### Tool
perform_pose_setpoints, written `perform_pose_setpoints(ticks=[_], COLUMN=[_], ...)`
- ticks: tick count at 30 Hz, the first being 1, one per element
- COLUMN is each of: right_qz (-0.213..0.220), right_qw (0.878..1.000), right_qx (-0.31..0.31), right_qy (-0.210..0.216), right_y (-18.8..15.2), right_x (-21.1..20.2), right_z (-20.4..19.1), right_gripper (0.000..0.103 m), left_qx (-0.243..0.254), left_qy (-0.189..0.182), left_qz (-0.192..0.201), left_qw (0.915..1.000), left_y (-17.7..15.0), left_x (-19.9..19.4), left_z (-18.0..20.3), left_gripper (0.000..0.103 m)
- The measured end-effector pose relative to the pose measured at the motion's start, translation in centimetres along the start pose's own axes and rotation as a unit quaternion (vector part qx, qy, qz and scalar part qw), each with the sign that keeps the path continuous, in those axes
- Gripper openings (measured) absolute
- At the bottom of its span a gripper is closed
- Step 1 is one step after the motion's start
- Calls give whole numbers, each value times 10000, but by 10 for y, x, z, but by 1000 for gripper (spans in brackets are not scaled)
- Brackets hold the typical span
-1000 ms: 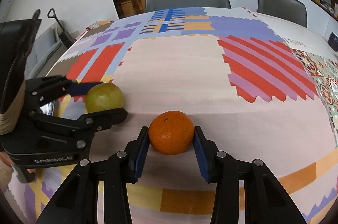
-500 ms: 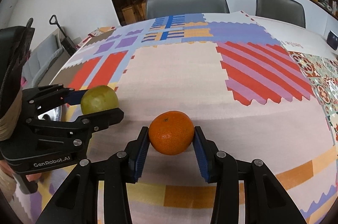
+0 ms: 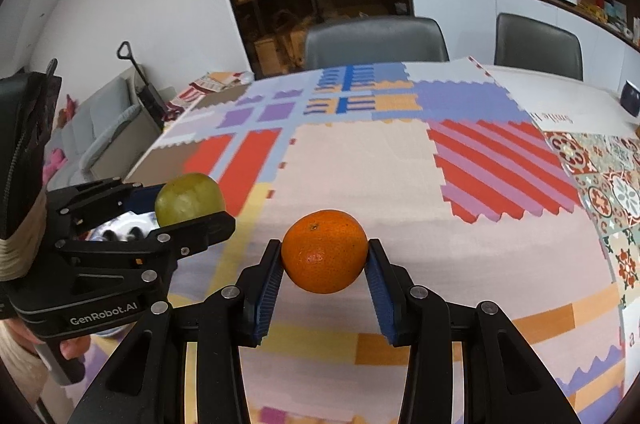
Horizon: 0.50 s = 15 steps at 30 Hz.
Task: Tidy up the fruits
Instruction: 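Carry pear and orange over the plate and open both tools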
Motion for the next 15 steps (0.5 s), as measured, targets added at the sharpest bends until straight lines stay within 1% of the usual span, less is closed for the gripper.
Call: perform_pose_setpoints(ticks=[5,15], right_qz=[137,269], right_qw=[9997,9968], right_qx=[-143,-495], right_qy=[159,564], right_y=[-1,-8], right_x=[-20,-45], right_z=[-18,-64], right_gripper=[43,43], left_qx=[-161,-533], left_qy=[215,621], left_qz=[187,385], left_qw=[9995,9959], left_y=[-6,-24], left_x=[-31,-84], left_z=[-4,-24], left_gripper=[49,49])
Point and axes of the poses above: each gripper's, at about its wrist camera, not at the fingertips, and x roughly the way its jaws point, z to its right, y to its top, the point moved 4 cm from there along x, roughly the way its jaws point, and after that the axes turned 12 degrees about x, right-handed, at the moved point
